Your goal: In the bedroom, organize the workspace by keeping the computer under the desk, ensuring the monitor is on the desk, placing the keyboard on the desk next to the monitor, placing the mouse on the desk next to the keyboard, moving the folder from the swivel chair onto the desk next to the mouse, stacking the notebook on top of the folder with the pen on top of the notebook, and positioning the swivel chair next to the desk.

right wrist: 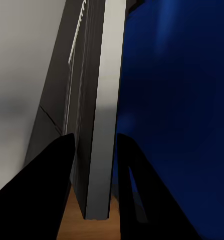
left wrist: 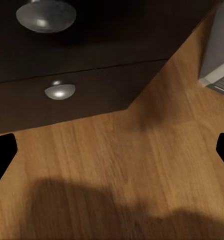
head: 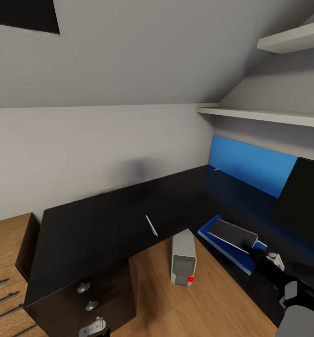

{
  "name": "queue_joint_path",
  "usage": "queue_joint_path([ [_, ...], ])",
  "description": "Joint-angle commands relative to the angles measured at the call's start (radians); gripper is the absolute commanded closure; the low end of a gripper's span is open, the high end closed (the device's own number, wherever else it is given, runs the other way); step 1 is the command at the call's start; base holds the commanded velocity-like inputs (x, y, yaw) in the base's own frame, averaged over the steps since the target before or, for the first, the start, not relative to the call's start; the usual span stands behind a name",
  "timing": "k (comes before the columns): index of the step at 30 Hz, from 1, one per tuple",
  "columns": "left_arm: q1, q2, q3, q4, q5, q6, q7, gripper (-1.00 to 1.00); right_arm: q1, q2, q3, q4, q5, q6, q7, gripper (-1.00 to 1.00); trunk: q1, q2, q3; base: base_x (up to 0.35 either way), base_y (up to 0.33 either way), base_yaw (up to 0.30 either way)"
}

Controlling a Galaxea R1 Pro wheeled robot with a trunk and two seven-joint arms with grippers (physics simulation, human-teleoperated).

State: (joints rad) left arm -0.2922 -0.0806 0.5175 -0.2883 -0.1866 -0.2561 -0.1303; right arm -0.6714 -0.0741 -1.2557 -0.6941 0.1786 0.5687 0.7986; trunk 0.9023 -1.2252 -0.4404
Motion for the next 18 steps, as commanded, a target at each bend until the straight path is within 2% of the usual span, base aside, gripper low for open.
queue_joint_path([
  [1, -0.001, -0.001, 0.009, 0.000, -0.010, -0.003, -0.005, -1.00, -0.002, 0.000, -0.007, -0.001, 0.010, 0.006, 0.009, 1.00, 0.000, -0.001, -0.001, 0.000, 0.093, 0.000],
  [18, -0.001, -0.001, 0.009, 0.000, -0.010, -0.003, -0.003, -1.00, -0.002, -0.001, -0.007, -0.001, 0.011, 0.006, 0.005, 1.00, 0.000, -0.001, -0.001, 0.000, 0.013, 0.000],
])
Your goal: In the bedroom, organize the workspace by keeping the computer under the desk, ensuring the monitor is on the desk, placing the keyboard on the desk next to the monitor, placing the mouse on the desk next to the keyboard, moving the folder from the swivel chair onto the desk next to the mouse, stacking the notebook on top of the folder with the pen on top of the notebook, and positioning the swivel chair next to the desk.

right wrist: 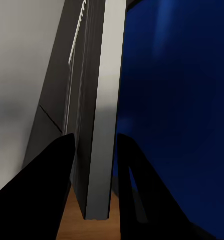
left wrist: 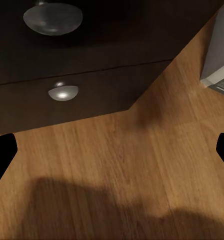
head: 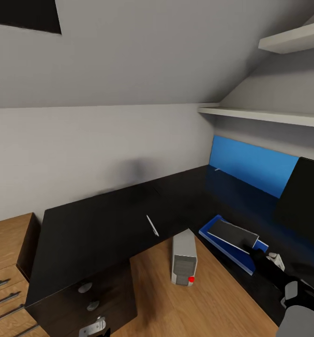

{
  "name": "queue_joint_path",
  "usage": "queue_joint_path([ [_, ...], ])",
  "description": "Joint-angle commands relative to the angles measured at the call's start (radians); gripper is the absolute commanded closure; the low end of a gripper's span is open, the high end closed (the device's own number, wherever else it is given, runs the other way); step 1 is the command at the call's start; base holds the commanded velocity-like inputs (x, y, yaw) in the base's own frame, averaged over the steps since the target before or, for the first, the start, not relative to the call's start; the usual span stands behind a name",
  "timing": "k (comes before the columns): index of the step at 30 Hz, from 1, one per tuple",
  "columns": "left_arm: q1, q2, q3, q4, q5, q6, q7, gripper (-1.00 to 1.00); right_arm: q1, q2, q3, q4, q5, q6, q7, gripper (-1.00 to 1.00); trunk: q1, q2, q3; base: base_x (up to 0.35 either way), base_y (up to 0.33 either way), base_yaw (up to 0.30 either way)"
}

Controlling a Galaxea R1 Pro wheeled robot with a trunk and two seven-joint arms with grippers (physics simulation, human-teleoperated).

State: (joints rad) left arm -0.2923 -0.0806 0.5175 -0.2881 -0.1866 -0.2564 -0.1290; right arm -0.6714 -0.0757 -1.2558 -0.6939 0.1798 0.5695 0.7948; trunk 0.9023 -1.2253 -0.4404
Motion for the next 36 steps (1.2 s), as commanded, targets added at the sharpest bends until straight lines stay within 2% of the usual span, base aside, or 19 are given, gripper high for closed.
queue_joint_path([
  [1, -0.001, -0.001, 0.009, 0.000, -0.010, -0.003, -0.004, -1.00, -0.002, 0.000, -0.007, -0.001, 0.010, 0.005, 0.009, 1.00, 0.000, -0.001, -0.001, 0.000, 0.000, 0.000],
  [9, -0.001, -0.001, 0.008, 0.000, -0.010, -0.003, -0.006, -1.00, -0.002, 0.000, -0.005, 0.000, 0.012, 0.007, 0.000, 1.00, 0.000, -0.001, -0.001, 0.000, 0.000, 0.000],
  [10, -0.001, -0.001, 0.007, 0.000, -0.010, -0.003, -0.006, -1.00, -0.002, 0.000, -0.005, 0.000, 0.011, 0.007, -0.004, -1.00, 0.000, -0.001, -0.001, 0.000, 0.000, 0.000],
  [14, -0.001, -0.001, 0.007, 0.000, -0.010, -0.002, -0.006, -1.00, -0.002, 0.000, -0.005, 0.001, 0.009, 0.006, -0.033, -1.00, 0.000, -0.001, -0.001, 0.000, 0.000, 0.000],
  [22, -0.001, -0.001, 0.007, 0.000, -0.010, -0.001, -0.006, -1.00, -0.002, 0.000, -0.005, 0.001, 0.009, 0.006, -0.038, -1.00, 0.000, -0.001, -0.001, 0.000, 0.000, 0.000],
  [36, -0.001, -0.001, 0.007, 0.000, -0.008, -0.001, -0.003, -1.00, -0.002, -0.001, -0.005, 0.001, 0.007, 0.006, -0.039, -1.00, -0.054, 0.097, 0.043, 0.000, 0.000, 0.000],
])
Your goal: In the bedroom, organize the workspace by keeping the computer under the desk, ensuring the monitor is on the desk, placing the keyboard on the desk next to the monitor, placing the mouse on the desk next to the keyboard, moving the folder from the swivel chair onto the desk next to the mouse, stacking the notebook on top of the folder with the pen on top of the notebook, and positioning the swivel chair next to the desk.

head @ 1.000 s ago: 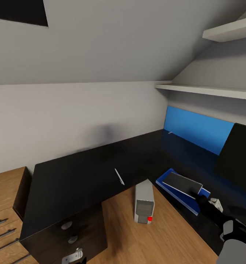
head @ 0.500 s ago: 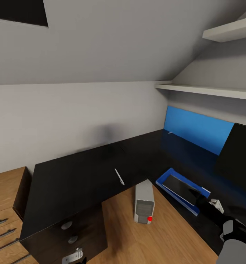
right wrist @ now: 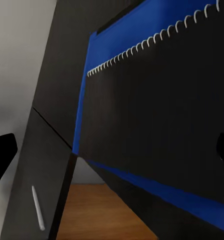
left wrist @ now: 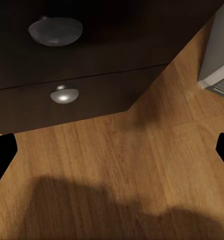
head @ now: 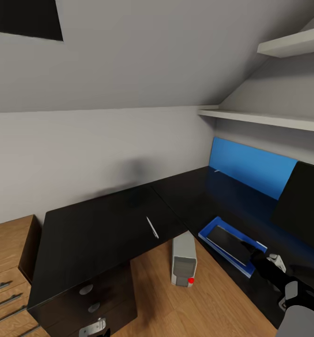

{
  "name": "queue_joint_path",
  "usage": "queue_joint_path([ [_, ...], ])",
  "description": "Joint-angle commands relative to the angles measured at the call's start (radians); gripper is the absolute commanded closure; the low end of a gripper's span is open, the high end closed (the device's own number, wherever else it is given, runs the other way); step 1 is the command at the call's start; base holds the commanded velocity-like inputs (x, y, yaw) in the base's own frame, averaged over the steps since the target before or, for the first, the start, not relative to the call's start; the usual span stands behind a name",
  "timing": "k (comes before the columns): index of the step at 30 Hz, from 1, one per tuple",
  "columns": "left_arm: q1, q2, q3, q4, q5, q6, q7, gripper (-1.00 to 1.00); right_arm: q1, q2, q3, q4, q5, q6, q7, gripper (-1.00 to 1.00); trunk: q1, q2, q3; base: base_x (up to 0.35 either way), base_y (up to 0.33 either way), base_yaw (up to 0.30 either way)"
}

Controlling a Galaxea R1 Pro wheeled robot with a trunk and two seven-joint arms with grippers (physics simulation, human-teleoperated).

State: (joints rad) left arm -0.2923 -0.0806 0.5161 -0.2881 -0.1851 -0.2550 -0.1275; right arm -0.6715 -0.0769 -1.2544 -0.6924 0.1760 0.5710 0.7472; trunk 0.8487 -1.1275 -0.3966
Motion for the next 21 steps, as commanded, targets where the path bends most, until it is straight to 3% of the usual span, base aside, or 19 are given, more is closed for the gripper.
queue_joint_path([
  [1, -0.001, -0.001, 0.009, 0.000, -0.010, -0.003, -0.004, -1.00, -0.002, 0.000, -0.007, -0.001, 0.010, 0.004, 0.009, -1.00, -0.004, 0.006, 0.002, 0.000, 0.000, 0.000],
  [6, -0.001, -0.001, 0.009, 0.000, -0.010, -0.003, -0.004, -1.00, -0.002, 0.000, -0.006, -0.002, 0.010, 0.004, 0.010, -1.00, -0.023, 0.041, 0.018, 0.000, 0.000, 0.000],
  [11, -0.001, -0.001, 0.009, 0.000, -0.010, -0.003, -0.004, -1.00, -0.002, 0.001, -0.001, -0.007, 0.010, 0.003, 0.014, -1.00, -0.023, 0.041, 0.018, 0.000, 0.000, 0.000],
  [13, -0.001, -0.001, 0.009, 0.000, -0.010, -0.003, -0.004, -1.00, -0.002, 0.001, 0.018, -0.013, 0.011, 0.003, 0.015, -1.00, -0.023, 0.041, 0.018, 0.000, 0.000, 0.000],
  [15, -0.001, -0.001, 0.009, 0.000, -0.011, -0.003, -0.005, -1.00, -0.002, 0.003, 0.060, -0.034, 0.011, 0.003, 0.018, -1.00, -0.023, 0.041, 0.018, 0.000, 0.000, 0.000],
  [18, -0.001, -0.001, 0.009, 0.001, -0.011, -0.003, -0.006, -1.00, -0.002, 0.023, 0.174, -0.107, 0.019, 0.000, 0.025, -1.00, -0.023, 0.041, 0.018, 0.000, 0.000, 0.000],
  [21, -0.001, -0.001, 0.009, 0.001, -0.011, -0.003, -0.006, -1.00, -0.002, 0.053, 0.219, -0.169, 0.039, -0.002, 0.026, -1.00, -0.023, 0.041, 0.018, 0.000, 0.000, 0.000],
])
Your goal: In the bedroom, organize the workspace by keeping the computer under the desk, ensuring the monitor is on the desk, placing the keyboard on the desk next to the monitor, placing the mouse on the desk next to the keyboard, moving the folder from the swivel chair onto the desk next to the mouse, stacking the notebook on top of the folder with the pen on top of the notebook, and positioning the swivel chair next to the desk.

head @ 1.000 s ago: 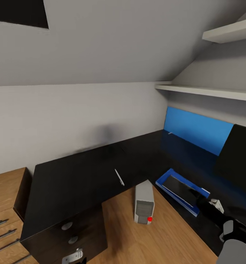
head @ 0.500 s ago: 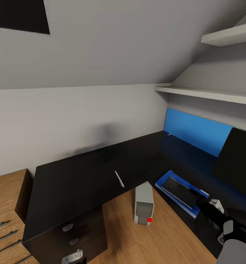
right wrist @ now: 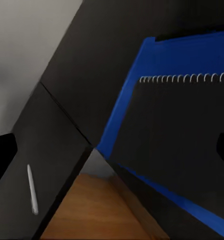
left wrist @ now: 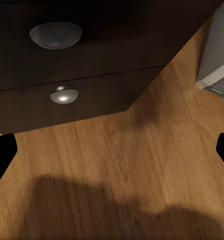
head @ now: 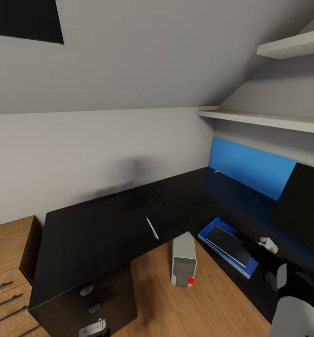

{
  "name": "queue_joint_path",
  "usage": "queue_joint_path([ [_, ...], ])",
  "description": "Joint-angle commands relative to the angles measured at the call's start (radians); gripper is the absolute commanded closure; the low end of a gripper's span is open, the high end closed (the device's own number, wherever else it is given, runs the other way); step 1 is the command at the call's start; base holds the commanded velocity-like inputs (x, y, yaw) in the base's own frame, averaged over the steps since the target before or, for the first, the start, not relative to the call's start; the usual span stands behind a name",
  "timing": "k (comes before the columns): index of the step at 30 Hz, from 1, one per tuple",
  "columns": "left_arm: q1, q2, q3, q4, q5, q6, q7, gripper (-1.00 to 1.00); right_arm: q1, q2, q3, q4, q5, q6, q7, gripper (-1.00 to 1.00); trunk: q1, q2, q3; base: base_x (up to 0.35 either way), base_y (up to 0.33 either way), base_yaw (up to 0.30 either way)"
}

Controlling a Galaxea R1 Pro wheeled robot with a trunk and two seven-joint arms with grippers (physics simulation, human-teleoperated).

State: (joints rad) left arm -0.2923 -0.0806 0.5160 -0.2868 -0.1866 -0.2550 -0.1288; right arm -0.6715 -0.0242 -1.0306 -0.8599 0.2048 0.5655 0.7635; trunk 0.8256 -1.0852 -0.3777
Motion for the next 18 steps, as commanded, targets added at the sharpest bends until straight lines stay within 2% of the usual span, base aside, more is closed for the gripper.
queue_joint_path([
  [1, -0.001, -0.001, 0.009, 0.000, -0.010, -0.003, -0.005, -1.00, -0.001, 0.024, 0.010, -0.037, 0.037, 0.003, 0.009, -1.00, 0.000, -0.001, -0.001, 0.000, 0.000, 0.000],
  [3, -0.001, -0.001, 0.009, 0.000, -0.010, -0.003, -0.005, -1.00, -0.001, 0.054, 0.024, -0.076, 0.079, 0.002, 0.009, -1.00, 0.000, -0.001, -0.001, 0.000, 0.000, 0.000],
  [5, -0.001, -0.001, 0.009, 0.000, -0.009, -0.003, -0.005, -1.00, -0.001, 0.129, 0.058, -0.158, 0.196, -0.006, 0.006, -1.00, 0.000, -0.001, -0.001, 0.000, 0.000, 0.000],
  [6, -0.001, -0.001, 0.009, 0.000, -0.010, -0.003, -0.005, -1.00, -0.001, 0.148, 0.067, -0.176, 0.228, -0.011, 0.005, -1.00, 0.000, -0.001, -0.001, 0.000, 0.000, 0.000],
  [7, -0.001, -0.001, 0.009, 0.000, -0.010, -0.003, -0.005, -1.00, -0.001, 0.181, 0.086, -0.204, 0.287, -0.021, 0.003, -1.00, 0.000, -0.001, -0.001, 0.000, 0.000, 0.000],
  [9, -0.001, -0.001, 0.009, 0.000, -0.010, -0.003, -0.005, -1.00, 0.000, 0.199, 0.111, -0.222, 0.339, -0.030, -0.003, -1.00, 0.000, -0.001, -0.001, 0.000, 0.000, 0.000],
  [11, -0.001, -0.001, 0.009, 0.000, -0.009, -0.003, -0.005, -1.00, 0.000, 0.199, 0.196, -0.229, 0.396, -0.039, -0.042, -1.00, 0.000, -0.001, -0.001, 0.000, 0.000, 0.000],
  [13, -0.001, -0.001, 0.010, 0.000, -0.009, -0.003, -0.004, -1.00, 0.000, 0.199, 0.244, -0.215, 0.410, -0.043, -0.083, -1.00, 0.000, -0.001, -0.001, 0.000, 0.000, 0.000],
  [15, -0.001, 0.000, 0.010, 0.000, -0.009, -0.003, -0.004, -1.00, 0.000, 0.199, 0.319, -0.159, 0.413, -0.072, -0.199, -1.00, 0.000, -0.001, -0.001, 0.000, 0.000, 0.000],
  [16, -0.001, 0.000, 0.010, 0.000, -0.008, -0.003, -0.003, -1.00, 0.000, 0.199, 0.340, -0.133, 0.401, -0.107, -0.252, -1.00, 0.000, -0.001, -0.001, 0.000, 0.000, 0.000],
  [18, -0.001, 0.000, 0.010, 0.000, -0.008, -0.003, -0.003, -1.00, 0.000, 0.199, 0.359, -0.101, 0.373, -0.170, -0.303, -1.00, 0.000, -0.001, -0.001, 0.000, 0.000, 0.000],
])
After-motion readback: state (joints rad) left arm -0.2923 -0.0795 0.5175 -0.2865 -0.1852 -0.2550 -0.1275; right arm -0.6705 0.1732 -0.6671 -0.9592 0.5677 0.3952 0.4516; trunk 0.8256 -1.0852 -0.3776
